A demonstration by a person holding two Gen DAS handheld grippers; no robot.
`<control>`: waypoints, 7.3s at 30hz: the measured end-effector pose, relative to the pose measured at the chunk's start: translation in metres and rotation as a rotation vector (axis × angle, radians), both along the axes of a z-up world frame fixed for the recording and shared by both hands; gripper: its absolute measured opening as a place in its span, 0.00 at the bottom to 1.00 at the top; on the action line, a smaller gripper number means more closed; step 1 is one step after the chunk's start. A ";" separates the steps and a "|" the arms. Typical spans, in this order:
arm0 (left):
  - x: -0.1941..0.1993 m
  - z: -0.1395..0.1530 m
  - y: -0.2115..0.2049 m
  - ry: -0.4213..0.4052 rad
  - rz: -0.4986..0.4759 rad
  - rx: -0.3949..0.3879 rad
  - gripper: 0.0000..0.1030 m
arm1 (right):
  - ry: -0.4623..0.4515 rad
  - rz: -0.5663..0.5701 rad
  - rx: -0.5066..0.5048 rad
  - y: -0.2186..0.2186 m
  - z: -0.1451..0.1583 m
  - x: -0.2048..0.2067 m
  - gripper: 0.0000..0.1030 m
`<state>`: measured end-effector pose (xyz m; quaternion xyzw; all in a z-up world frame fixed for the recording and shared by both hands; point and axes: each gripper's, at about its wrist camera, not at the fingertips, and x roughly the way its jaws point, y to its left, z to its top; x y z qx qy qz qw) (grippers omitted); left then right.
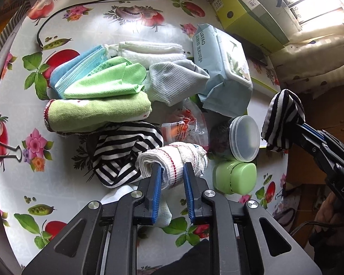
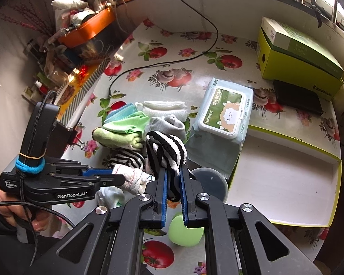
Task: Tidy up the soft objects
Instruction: 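Carry both held socks over to the yellow-rimmed white tray, then open both grippers to drop the socks into the tray, then move both grippers back to the sock pile, then grasp the white sock with the right gripper, then grasp the second striped sock with the left gripper while the right holds the white sock, then carry both held socks over to the yellow-rimmed tray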
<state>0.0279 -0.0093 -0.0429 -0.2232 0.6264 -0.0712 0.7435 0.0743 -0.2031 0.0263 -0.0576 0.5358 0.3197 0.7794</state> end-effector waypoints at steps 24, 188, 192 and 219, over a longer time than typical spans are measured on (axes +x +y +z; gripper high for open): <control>0.070 0.075 -0.070 -0.177 -0.140 -0.033 0.19 | -0.026 -0.284 0.007 -0.110 0.003 0.026 0.10; -0.001 -0.056 0.025 0.021 0.003 0.070 0.44 | 0.130 0.144 -0.103 0.048 -0.035 -0.026 0.19; 0.004 -0.059 0.020 0.016 -0.017 0.101 0.44 | 0.131 0.131 -0.100 0.046 -0.036 -0.021 0.19; -0.022 -0.010 0.035 -0.052 0.049 0.081 0.09 | 0.053 0.048 -0.040 0.017 -0.006 -0.007 0.19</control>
